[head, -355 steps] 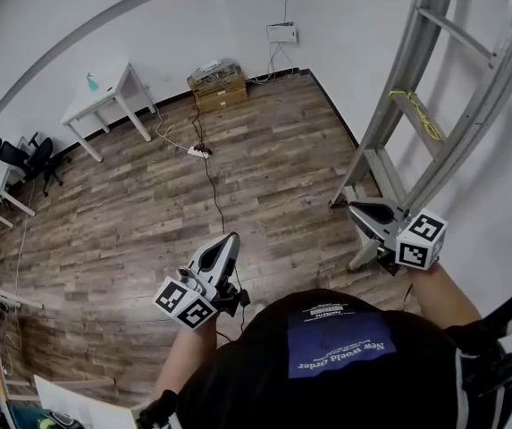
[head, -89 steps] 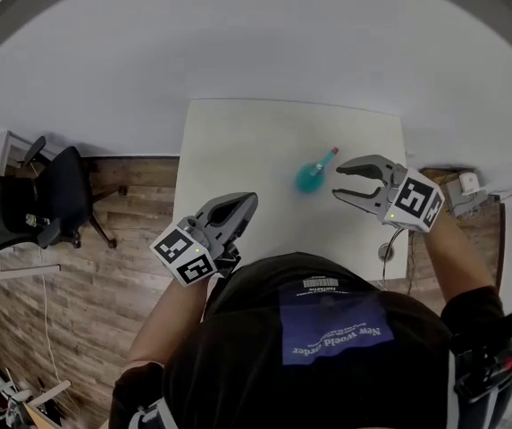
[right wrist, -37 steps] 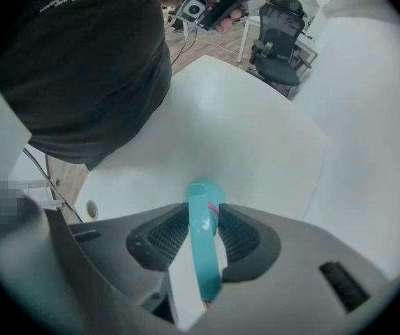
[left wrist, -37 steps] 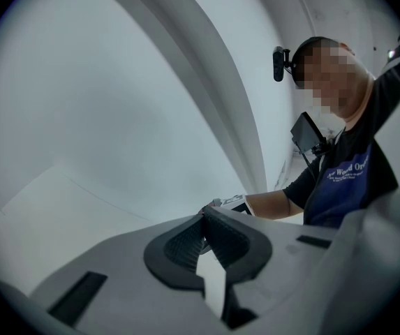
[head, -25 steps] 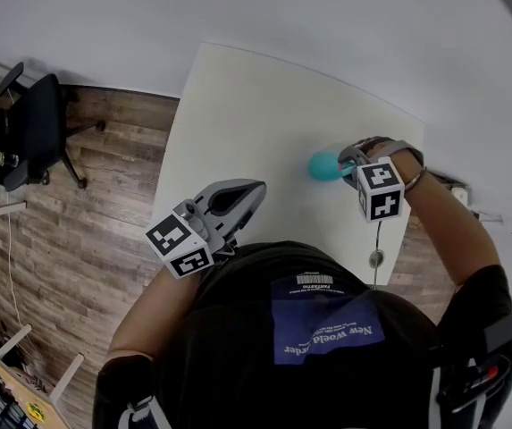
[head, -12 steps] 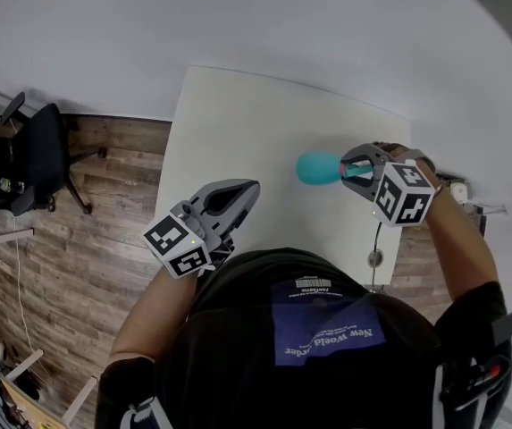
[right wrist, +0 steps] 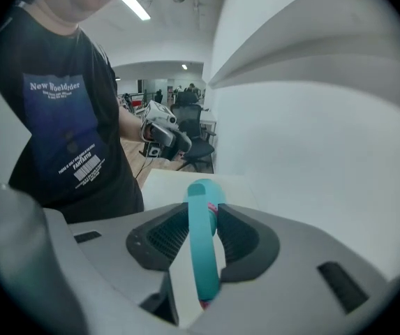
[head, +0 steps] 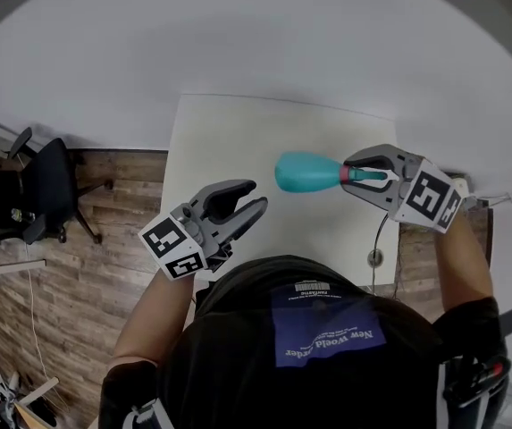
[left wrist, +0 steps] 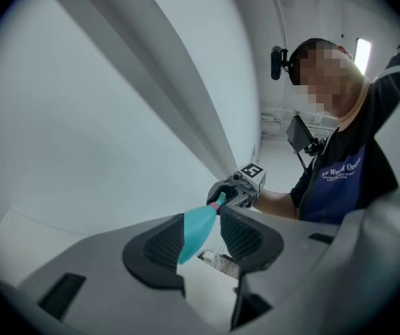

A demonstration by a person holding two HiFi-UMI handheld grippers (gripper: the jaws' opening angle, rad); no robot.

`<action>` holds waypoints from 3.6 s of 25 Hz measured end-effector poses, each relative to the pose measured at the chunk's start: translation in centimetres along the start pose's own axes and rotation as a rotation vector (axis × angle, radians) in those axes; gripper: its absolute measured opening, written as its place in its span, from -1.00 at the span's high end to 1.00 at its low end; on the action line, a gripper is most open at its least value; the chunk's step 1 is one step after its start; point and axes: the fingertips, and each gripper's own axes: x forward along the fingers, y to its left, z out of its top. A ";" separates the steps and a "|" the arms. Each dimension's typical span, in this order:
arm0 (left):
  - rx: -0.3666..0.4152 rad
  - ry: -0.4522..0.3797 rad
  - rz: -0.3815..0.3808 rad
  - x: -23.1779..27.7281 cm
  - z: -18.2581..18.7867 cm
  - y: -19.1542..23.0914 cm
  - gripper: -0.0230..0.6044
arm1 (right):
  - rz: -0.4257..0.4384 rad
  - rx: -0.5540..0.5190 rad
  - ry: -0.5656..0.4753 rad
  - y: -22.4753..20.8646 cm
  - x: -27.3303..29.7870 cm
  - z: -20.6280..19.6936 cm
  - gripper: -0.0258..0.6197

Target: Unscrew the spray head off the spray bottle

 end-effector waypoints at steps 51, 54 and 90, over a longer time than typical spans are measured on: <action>-0.065 -0.023 -0.274 4.1 6.9 -8.5 -0.66 | 0.190 0.194 -0.603 5.6 -7.5 10.6 0.54; -0.091 -0.019 -0.275 4.1 6.8 -8.2 -0.65 | 0.187 0.162 -0.574 5.9 -7.3 10.6 0.54; -0.268 0.028 -0.339 4.4 6.1 -7.9 -0.64 | 0.168 -0.008 -0.540 6.8 -7.5 10.9 0.54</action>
